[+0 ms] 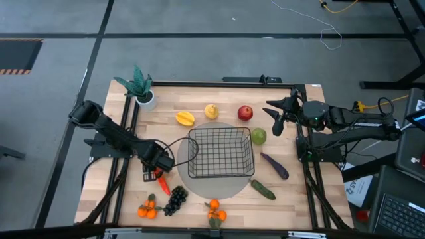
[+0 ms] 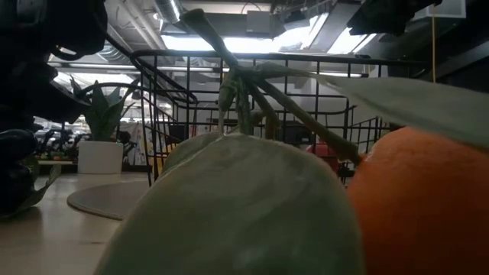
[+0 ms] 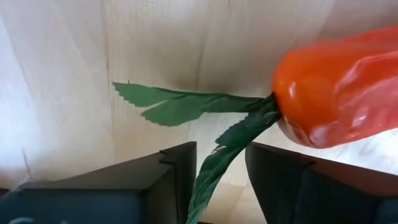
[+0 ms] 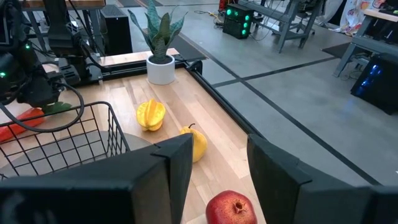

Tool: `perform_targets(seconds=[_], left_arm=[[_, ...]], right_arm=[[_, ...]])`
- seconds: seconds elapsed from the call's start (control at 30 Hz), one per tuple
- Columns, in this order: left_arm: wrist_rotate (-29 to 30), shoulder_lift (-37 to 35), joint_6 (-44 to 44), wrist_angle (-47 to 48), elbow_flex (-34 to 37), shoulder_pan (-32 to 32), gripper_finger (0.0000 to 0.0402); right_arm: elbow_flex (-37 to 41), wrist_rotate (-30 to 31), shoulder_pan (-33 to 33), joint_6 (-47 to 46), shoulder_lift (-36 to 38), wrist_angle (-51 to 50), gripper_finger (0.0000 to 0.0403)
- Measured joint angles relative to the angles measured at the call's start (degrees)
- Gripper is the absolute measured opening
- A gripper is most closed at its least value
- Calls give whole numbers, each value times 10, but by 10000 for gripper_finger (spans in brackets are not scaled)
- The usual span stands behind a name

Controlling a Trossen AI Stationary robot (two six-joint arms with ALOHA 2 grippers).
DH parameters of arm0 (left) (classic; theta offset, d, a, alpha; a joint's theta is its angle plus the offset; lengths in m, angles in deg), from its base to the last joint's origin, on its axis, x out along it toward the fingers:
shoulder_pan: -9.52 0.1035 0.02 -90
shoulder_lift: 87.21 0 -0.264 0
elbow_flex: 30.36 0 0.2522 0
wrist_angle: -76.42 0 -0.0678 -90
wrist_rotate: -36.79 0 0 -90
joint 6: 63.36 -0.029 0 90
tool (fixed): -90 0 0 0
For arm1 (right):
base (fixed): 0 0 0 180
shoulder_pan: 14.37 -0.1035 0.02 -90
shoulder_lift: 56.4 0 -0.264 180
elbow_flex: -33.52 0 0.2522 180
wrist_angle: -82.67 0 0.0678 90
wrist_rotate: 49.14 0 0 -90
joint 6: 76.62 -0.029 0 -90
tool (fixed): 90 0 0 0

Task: Build produce basket
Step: Put the orange carrot into the wire basket

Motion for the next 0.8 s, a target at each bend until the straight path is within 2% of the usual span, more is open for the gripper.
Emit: perform_targets(seconds=[0.1,0.27,0.47,0.6,0.8], left_arm=[[0,0,-1,0,0,0,94],[8,0,35,1,0,0,12],[37,-3,55,26,-6,0,1],[67,-5,75,131,-57,0,0],[128,-5,102,285,-175,0,0]], right_arm=[[0,0,0,0,0,0,150],[0,0,0,0,0,0,150],[0,1,0,0,0,0,150],[0,1,0,0,0,0,150],[0,1,0,0,0,0,150]])
